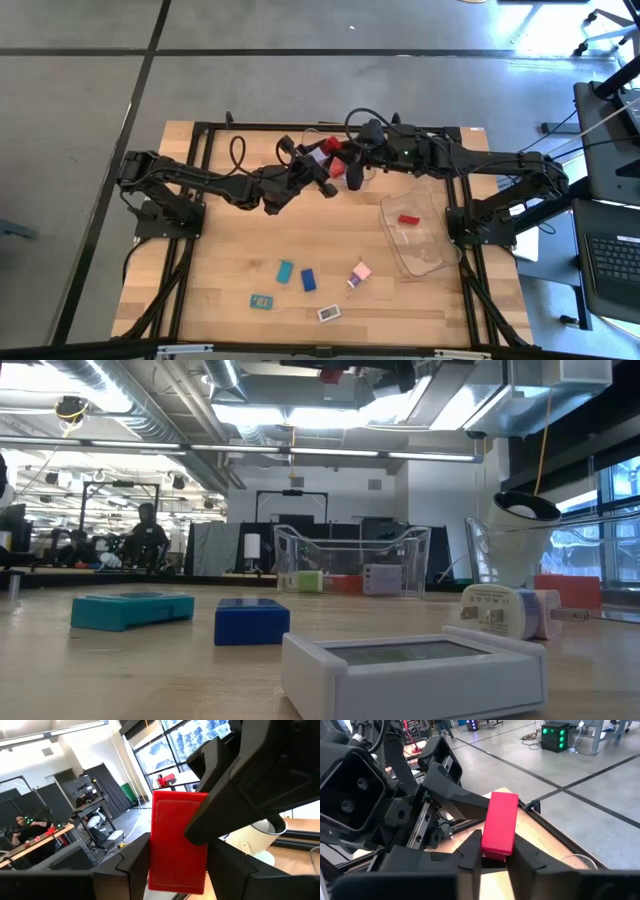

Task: Pick & Place Office items
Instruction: Put the red digital clock into the bottom transparent bin

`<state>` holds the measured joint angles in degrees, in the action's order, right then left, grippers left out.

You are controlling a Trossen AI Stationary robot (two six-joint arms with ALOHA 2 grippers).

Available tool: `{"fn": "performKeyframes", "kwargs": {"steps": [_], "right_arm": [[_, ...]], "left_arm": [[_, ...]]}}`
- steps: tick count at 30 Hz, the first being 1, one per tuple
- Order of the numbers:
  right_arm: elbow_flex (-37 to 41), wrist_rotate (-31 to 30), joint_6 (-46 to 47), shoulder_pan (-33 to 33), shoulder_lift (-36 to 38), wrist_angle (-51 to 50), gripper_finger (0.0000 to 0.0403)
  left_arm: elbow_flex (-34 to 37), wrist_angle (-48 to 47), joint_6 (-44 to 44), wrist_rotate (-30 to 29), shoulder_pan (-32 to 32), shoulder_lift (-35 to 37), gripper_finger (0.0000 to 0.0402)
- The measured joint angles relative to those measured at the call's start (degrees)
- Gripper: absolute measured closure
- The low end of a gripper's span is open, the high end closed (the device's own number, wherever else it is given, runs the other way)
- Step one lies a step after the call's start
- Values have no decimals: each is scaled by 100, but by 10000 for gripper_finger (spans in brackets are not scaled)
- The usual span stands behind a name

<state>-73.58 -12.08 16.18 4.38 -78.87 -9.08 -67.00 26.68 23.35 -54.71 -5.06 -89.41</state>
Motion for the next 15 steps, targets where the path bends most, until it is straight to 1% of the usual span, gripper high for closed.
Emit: {"fn": "performKeyframes", "kwargs": {"steps": [1, 2, 11, 15], "right_arm": [[0, 66, 9, 2, 0, 3, 347], [0, 129, 8, 7, 0, 5, 350], [0, 267, -6, 2, 20, -48, 348], [0, 226, -8, 39, 105, -216, 348]], "left_arm": [[0, 2, -5, -20, -2, 0, 232], [0, 4, -8, -22, -2, 0, 229], [0, 9, -50, 76, -22, 0, 210], [0, 8, -476, 69, -22, 0, 191]]}}
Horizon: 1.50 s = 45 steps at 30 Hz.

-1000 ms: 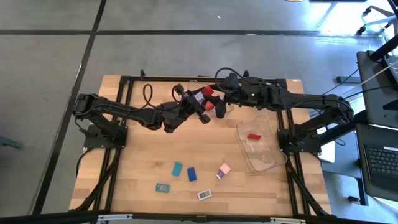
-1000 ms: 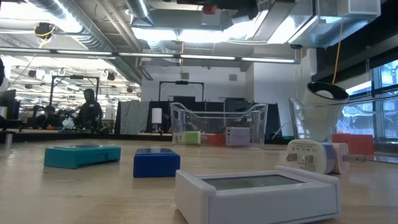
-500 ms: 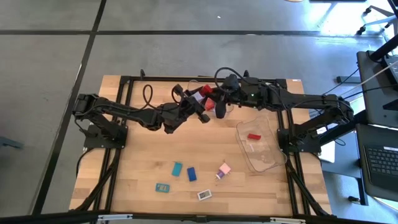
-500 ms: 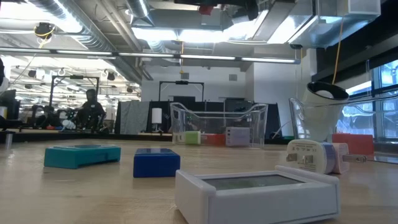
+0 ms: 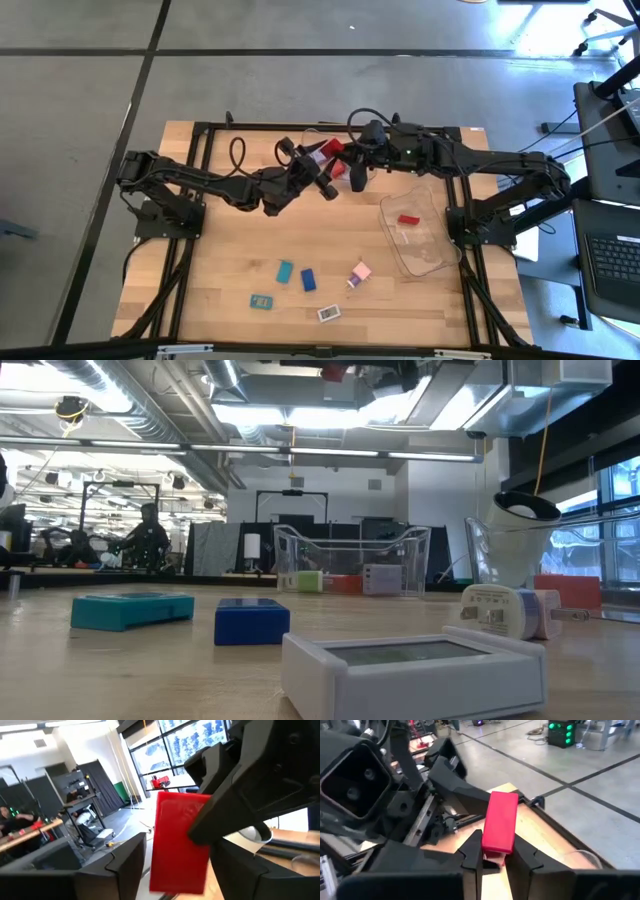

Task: Pick & Place Office items
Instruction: Put the red digital clock into the bottom transparent bin

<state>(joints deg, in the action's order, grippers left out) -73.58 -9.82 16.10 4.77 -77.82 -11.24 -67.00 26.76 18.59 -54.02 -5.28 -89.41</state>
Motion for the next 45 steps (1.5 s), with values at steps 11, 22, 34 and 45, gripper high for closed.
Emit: {"fn": "performKeyframes", "kwargs": {"steps": [11, 22, 34, 45], "right_arm": [[-2, -526, -2, 385, 825, -1714, 348], [-2, 36, 873, 134, 1676, -5430, 348], [1583, 687, 2248, -870, 1788, -6051, 339], [3143, 1671, 2682, -1364, 1792, -4719, 340]], "left_arm": [[0, -455, -1217, -597, 2, 0, 125], [0, -1037, -2186, -632, 2, 0, 121], [0, -1038, -2254, -636, 24, 0, 121], [0, -1055, -2470, -636, 24, 0, 121]]}}
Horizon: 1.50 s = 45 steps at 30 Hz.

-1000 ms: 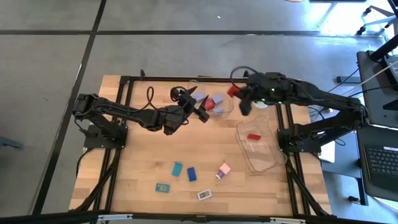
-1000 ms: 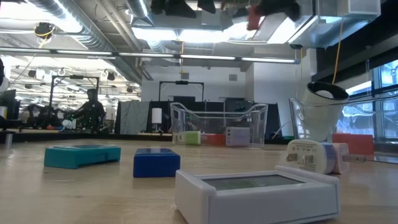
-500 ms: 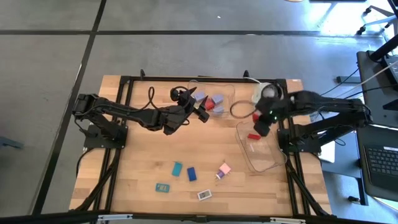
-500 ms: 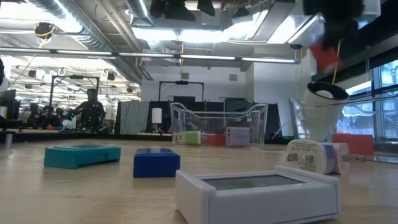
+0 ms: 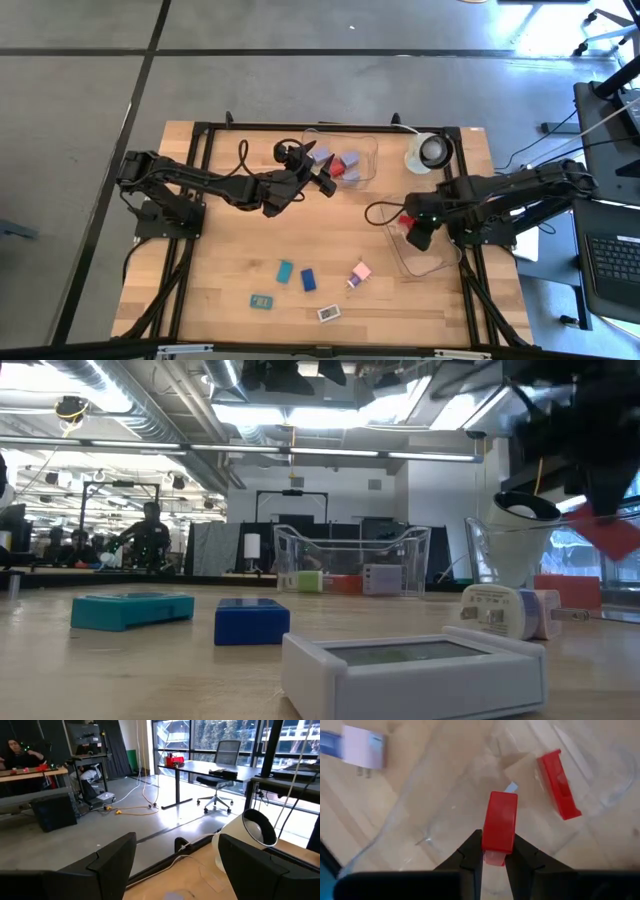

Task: Pick & Place Office items
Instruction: Put the red digital clock into the bottom transparent bin, then put the bottom light blue digital clock into the bottom transparent bin

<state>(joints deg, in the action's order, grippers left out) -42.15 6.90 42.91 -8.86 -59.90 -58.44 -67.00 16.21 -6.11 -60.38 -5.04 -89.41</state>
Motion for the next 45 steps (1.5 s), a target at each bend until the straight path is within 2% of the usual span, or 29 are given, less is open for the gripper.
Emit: {"fn": "performKeyframes", "kwargs": {"steps": [14, 19, 22, 26, 33, 38, 45], "right_arm": [[1096, -12, 315, 2, 0, 1350, 338], [1139, -404, 315, 2, 0, 1390, 337], [1142, -495, 315, 2, 0, 1458, 337], [1148, -500, 315, 2, -2, 1600, 327], [1148, -555, 457, 2, -2, 1730, 263], [1148, -351, 466, 2, -2, 1730, 217], [1148, 11, 458, 2, -2, 1729, 172]], "left_arm": [[0, 4, -234, 1, 0, 0, 121], [0, 0, -255, 65, -4, 0, 121], [0, -196, -576, 542, -69, 0, 121], [0, -832, -1414, 1477, -185, 0, 121], [0, -2347, -2640, 3054, -236, 0, 121], [0, -3356, -3723, 3970, -248, 0, 121], [0, -4706, -4778, 5133, -808, 0, 121]]}}
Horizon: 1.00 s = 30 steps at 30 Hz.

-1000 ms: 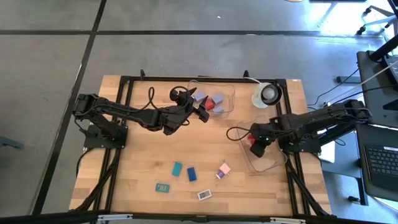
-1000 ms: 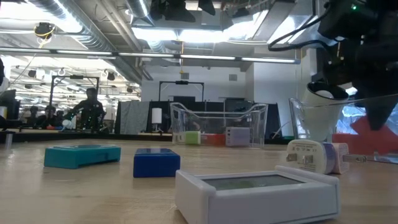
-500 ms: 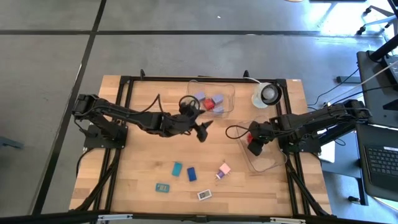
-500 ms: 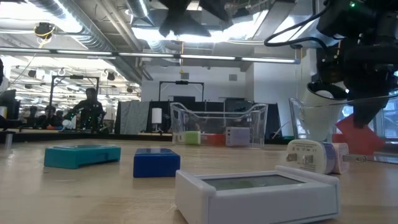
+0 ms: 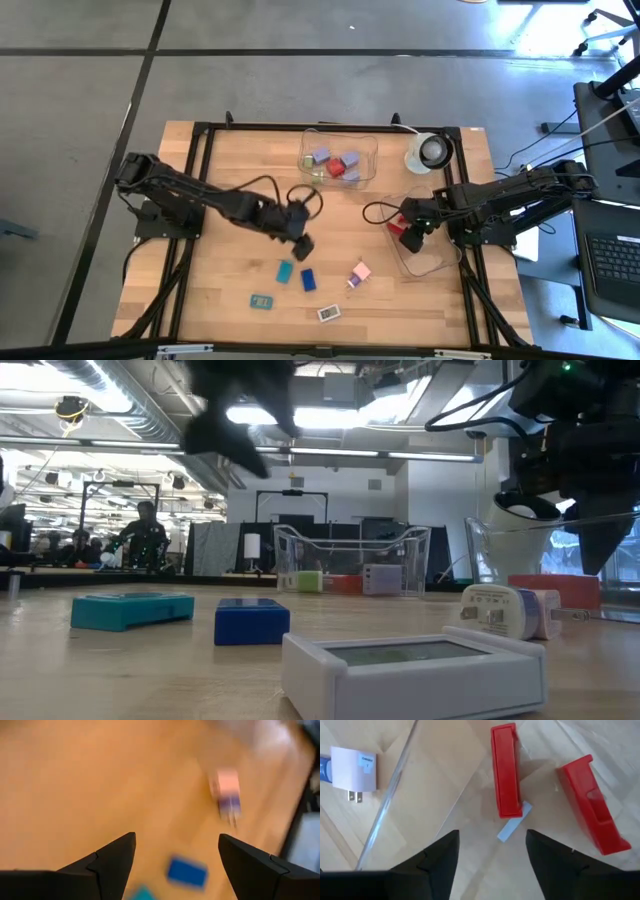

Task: Pick & Place Office items
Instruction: Put the bottom light blue digital clock into the bottom transparent bin

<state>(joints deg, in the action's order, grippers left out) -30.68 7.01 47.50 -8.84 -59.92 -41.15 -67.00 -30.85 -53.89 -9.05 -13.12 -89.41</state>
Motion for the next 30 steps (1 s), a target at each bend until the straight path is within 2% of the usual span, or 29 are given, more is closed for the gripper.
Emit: {"fn": "performKeyframes", "kwargs": {"steps": [5, 10, 12, 16, 22, 26, 30], "right_arm": [[0, -3, -186, 0, 0, 0, 156], [0, -18, -369, 0, 0, 0, 154], [0, -39, -389, 0, 0, 0, 154], [0, -95, -447, 0, 0, 4, 155], [-2, -161, -445, 2, 0, 24, 154], [-2, -28, -443, 2, 0, 30, 154], [-4, 9, -416, 2, 0, 48, 154]], "left_arm": [[0, -151, 311, 771, -815, -3, 121], [0, 3, 1524, 770, -1807, -124, 121], [0, -4, 1631, 723, -2152, -250, 121], [0, -16, 1301, 591, -2688, -620, 121], [0, -60, 1531, 553, -3061, -1282, 121], [0, -297, 1543, 448, -3063, -1670, 121], [-20, -357, 1348, 367, -3016, -1731, 121]]}}
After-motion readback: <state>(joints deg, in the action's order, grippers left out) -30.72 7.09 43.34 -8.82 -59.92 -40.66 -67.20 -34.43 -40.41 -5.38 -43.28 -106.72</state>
